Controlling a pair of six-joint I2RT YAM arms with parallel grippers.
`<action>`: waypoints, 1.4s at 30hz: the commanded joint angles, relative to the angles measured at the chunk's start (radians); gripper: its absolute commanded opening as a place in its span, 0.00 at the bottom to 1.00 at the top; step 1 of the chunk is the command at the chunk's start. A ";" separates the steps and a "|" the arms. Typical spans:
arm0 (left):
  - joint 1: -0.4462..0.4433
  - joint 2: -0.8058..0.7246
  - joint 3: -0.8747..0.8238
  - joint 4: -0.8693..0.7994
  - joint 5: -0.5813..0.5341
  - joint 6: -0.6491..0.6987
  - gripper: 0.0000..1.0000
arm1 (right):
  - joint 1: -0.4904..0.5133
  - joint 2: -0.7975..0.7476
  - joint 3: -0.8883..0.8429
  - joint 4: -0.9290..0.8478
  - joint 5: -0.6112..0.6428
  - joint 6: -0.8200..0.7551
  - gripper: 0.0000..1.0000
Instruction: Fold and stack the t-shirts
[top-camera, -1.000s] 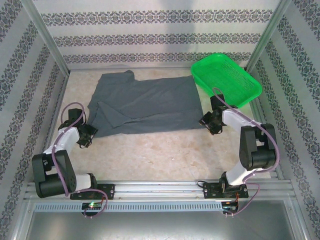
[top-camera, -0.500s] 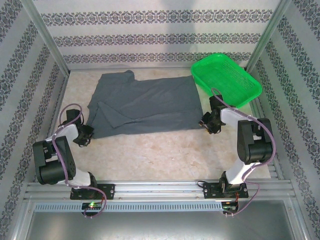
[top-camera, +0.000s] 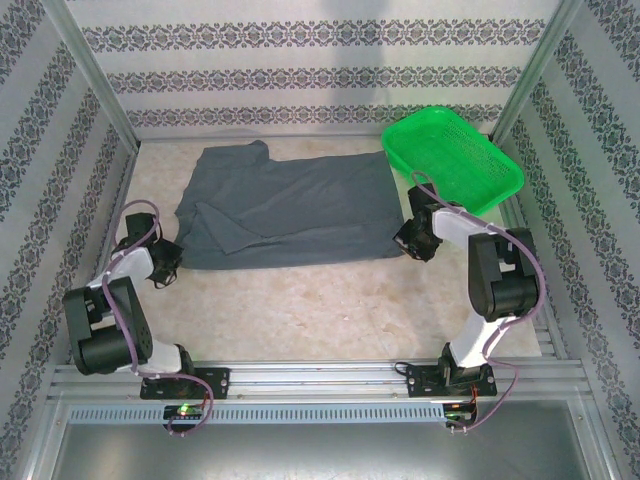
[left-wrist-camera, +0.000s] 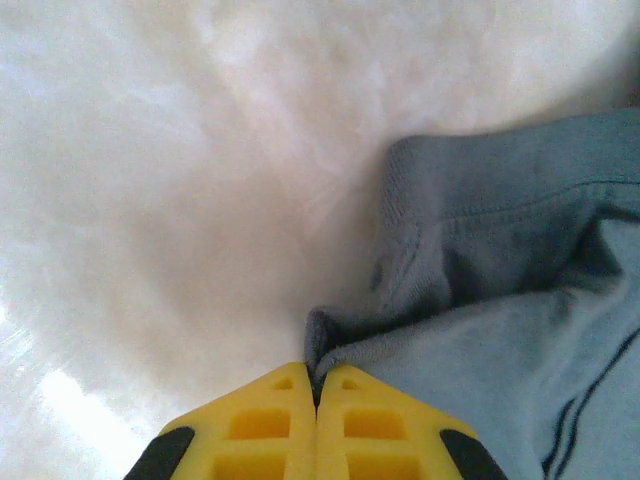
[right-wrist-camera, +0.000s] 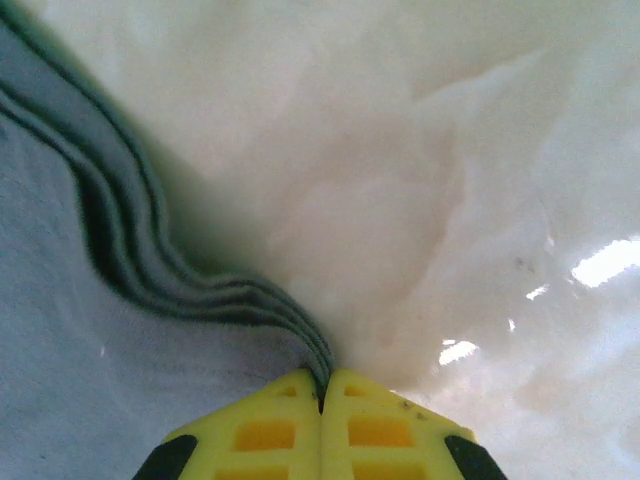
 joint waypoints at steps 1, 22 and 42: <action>0.014 -0.056 0.019 -0.139 -0.090 -0.033 0.00 | 0.014 -0.083 -0.053 -0.084 0.078 0.043 0.00; 0.009 -0.439 -0.199 -0.433 -0.255 -0.191 0.00 | 0.045 -0.383 -0.329 -0.260 0.125 0.072 0.00; -0.285 -0.520 -0.025 -0.516 -0.302 -0.351 0.41 | 0.231 -0.561 -0.192 -0.218 0.172 -0.052 0.49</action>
